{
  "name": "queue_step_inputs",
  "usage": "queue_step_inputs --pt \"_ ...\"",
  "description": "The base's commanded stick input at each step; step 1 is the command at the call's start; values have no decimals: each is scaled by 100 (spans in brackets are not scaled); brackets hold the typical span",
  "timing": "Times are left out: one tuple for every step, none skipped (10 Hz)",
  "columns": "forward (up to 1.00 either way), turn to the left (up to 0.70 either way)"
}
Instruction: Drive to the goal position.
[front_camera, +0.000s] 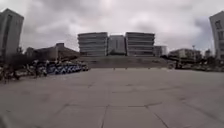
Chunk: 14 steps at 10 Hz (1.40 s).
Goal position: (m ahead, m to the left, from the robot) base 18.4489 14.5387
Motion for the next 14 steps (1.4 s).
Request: queue_step_inputs --pt "100 -14" --pt "100 -9" --pt "100 -3" --pt "100 0" --pt "100 0" --pt "100 0" --pt "100 0" --pt "100 0" --pt "100 0" --pt "100 -1" --pt "100 -2" --pt "100 -1" --pt "100 0" --pt "100 0"
